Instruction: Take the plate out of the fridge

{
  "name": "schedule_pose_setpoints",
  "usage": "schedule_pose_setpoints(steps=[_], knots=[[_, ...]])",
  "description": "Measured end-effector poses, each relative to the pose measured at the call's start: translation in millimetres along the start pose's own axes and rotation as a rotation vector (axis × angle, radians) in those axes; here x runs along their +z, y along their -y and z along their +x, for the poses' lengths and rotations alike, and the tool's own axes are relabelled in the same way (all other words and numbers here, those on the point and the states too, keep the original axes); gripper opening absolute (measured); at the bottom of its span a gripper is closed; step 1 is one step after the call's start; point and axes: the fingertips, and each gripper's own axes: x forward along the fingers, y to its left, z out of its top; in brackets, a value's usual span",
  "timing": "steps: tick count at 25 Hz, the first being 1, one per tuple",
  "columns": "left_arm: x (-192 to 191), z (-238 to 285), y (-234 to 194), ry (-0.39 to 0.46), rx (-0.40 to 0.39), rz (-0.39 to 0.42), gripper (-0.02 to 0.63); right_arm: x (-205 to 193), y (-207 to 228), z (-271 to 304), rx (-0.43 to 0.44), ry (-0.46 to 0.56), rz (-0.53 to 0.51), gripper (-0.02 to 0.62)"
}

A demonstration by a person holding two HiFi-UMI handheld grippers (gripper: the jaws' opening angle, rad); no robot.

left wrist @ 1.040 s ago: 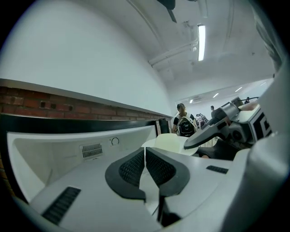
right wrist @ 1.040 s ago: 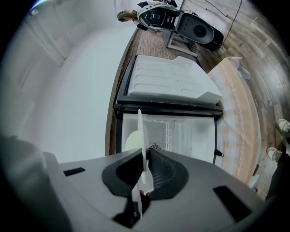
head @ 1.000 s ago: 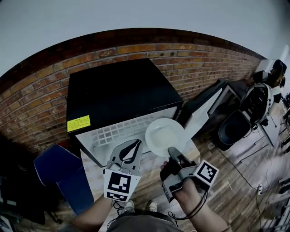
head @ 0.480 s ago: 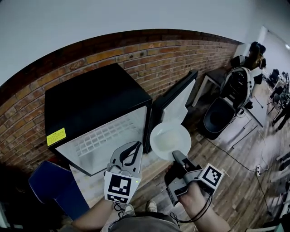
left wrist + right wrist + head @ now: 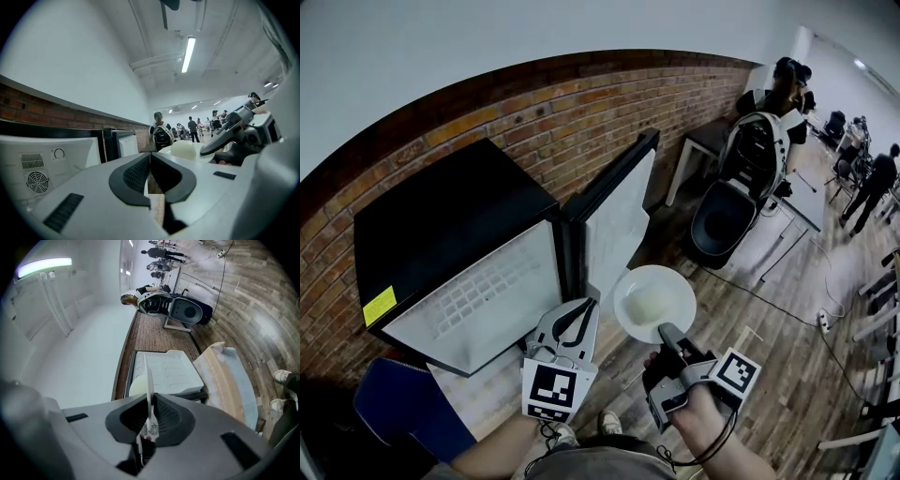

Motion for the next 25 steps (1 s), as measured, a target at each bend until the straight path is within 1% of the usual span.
schedule_pose_setpoints(steps=[7,11,14,17,25], knots=[[-18,14,30,-0.014,-0.05,0.004,0.023,12,26,-20,-0.034,0.024,0.023,0.04],[-26,14,38,-0.011,-0.044,0.007,0.023,14,37,-26,-0.048,0.014,0.025,0.04],[-32,14,40,-0.026,-0.043,-0.001,0.023,15,39,-26,-0.05,0.003,0.022,0.04],[-34,16,42,-0.038,-0.04,-0.007,0.023,14,39,-25,-0.047,-0.009,0.027,0.04],[-32,21,42,-0.039,-0.037,-0.008,0.023,13,35,-17,-0.039,-0.037,0.018,0.04]])
